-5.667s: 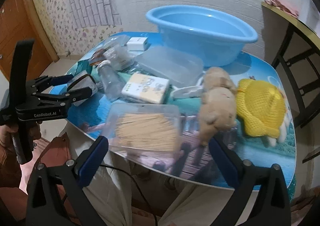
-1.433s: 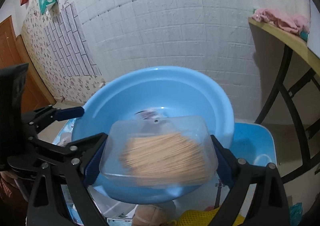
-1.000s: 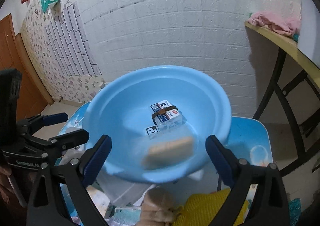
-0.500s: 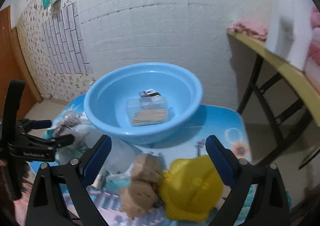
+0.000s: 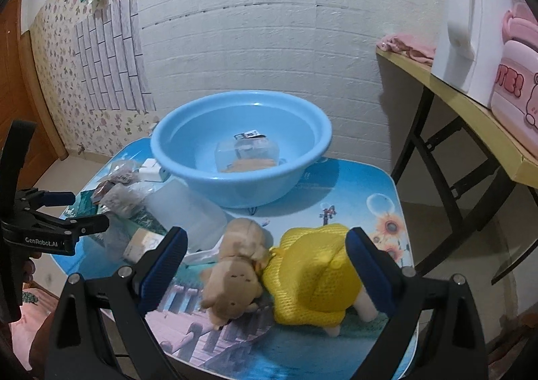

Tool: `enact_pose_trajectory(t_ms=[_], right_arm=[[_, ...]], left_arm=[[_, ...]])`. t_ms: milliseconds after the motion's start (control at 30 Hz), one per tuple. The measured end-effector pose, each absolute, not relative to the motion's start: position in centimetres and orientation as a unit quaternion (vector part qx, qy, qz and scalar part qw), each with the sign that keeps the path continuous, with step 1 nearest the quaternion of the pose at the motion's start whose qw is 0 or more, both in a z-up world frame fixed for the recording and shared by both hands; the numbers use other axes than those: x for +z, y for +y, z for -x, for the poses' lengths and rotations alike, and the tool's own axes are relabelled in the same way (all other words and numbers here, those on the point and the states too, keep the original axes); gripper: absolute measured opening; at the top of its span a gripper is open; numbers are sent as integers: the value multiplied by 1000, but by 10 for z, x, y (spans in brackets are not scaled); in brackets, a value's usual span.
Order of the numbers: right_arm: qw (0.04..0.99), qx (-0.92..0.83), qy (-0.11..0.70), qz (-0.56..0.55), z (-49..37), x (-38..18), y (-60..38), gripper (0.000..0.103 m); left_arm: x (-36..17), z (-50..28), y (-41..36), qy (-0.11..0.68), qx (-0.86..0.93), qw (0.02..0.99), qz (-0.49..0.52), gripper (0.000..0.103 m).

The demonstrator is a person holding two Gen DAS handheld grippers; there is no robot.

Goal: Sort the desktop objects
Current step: 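Withdraw both open tools from the basin back over the table, then grasp the green snack packet with the left tool while the right tool grasps the beige plush bear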

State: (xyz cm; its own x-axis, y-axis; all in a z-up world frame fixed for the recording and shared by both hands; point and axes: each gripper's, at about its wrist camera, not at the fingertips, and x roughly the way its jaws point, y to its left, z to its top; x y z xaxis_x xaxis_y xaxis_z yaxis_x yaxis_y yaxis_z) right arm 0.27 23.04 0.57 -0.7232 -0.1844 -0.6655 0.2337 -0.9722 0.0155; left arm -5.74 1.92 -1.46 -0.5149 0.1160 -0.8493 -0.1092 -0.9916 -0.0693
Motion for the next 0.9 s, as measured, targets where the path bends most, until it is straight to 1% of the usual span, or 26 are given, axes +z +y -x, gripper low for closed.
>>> enact_pose_trajectory(t_ms=[467,667,733,800,900], right_arm=[[122,-918,38,-376,-10,-7,225,97],[113,-929,58,-348,-13,-6,225,97],[112,-940,56,-319,-17,-4,228,103],[107,-944,51,-309,-16,-2,231,103],[106,-932,69,-341,-10,-5,229,103]], left_arm=[[-22,47,5,-16,870,66,489,103],[-24,47,3,-18,872,71,484,103],[-26,47,1,-17,873,68,484,103],[-27,47,-1,-21,873,67,483,103],[-28,47,-5,-25,874,65,481,103]])
